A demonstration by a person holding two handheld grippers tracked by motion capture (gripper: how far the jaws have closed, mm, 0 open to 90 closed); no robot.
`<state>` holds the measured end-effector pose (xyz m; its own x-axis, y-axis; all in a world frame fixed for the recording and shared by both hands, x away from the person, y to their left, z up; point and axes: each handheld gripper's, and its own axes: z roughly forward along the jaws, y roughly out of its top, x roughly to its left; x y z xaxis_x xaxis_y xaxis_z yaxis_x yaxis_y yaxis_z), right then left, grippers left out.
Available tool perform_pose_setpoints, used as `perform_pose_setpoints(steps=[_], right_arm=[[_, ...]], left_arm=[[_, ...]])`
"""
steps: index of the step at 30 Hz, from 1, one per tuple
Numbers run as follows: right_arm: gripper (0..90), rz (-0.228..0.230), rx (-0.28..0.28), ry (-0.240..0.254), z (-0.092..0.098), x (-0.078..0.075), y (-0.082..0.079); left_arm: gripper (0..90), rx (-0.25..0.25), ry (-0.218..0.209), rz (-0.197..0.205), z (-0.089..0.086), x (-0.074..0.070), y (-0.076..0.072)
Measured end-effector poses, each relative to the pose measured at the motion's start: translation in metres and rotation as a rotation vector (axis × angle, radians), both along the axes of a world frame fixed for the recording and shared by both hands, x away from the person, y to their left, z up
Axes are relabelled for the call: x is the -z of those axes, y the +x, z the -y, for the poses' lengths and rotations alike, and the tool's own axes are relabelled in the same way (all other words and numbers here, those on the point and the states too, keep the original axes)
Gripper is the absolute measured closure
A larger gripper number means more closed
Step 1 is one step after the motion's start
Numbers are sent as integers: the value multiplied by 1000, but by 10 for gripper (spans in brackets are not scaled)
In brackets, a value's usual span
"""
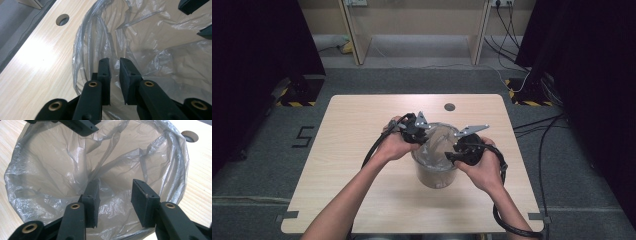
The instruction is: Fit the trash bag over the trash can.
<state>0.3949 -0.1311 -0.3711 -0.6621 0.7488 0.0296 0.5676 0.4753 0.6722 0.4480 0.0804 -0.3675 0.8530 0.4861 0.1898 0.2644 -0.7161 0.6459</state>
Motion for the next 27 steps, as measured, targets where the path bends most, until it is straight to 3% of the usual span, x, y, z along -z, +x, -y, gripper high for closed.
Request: perform_pose_setpoints(steps=[2, 6, 13, 18, 22, 27], right_arm=[[576, 0, 0, 0, 0, 0, 0], [563, 7, 3, 7, 0, -1, -1], [545, 33, 15, 38, 2, -7, -2], [529, 57, 33, 66, 6, -11, -3], [514, 77, 50, 84, 11, -13, -4], [499, 93, 80, 108, 19, -15, -5]], left_arm=[[753, 7, -24, -12, -1, 1, 0], [654, 5, -115, -35, -5, 1, -1], [544, -16, -224, -6, -17, -9, -3], [503, -82, -322, 26, -33, -18, -2], [472, -124, -362, 46, -46, -20, -2], [464, -156, -374, 50, -58, -19, -3]])
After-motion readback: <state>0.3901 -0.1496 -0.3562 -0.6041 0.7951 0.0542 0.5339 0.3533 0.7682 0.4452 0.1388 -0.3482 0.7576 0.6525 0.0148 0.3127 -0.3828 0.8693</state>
